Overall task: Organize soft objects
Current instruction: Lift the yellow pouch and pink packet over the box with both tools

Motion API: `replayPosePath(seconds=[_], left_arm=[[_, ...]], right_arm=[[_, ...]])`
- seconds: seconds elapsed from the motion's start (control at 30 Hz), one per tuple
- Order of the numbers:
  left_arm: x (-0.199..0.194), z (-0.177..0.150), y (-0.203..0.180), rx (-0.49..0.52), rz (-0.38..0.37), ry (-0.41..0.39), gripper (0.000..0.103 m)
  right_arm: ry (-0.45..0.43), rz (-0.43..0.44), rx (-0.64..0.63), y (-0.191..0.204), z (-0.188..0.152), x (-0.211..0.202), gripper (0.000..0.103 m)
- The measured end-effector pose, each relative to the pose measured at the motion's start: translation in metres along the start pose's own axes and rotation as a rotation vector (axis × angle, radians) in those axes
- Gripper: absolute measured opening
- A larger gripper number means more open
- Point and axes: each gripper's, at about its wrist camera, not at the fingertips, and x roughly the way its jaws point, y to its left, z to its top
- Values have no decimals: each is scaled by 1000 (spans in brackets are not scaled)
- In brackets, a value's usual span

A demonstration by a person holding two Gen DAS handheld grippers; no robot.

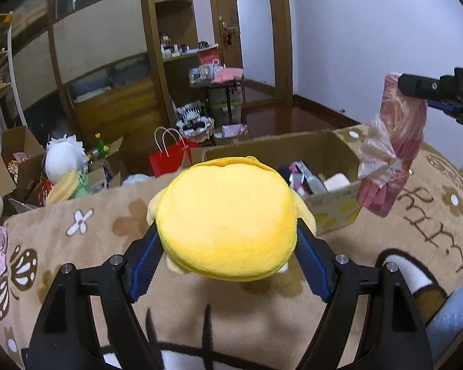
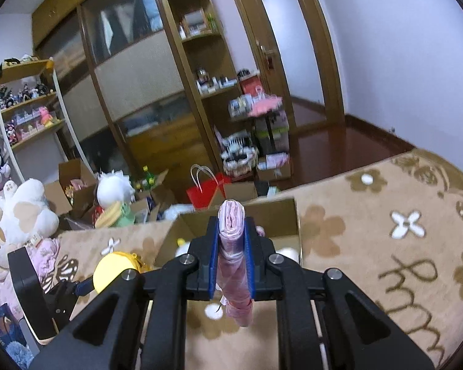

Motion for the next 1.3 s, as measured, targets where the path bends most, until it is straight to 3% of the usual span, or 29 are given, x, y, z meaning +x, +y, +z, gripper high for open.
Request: replayPosePath(seconds=[0.23,0.73,1.0,1.3], left_arm=[[-1,27,4,-12,15,-53,79],[28,68,-2,23,36,-157,80],[59,74,-1,20,44,-148,80],[89,59,0,15,28,-106,80]], right_arm=[[-86,14,-29,9,26,-10,16],[-78,40,-89,1,57,37,16],[-50,86,-55,-8,49,71,16],[30,153,51,-22,24,104,16]])
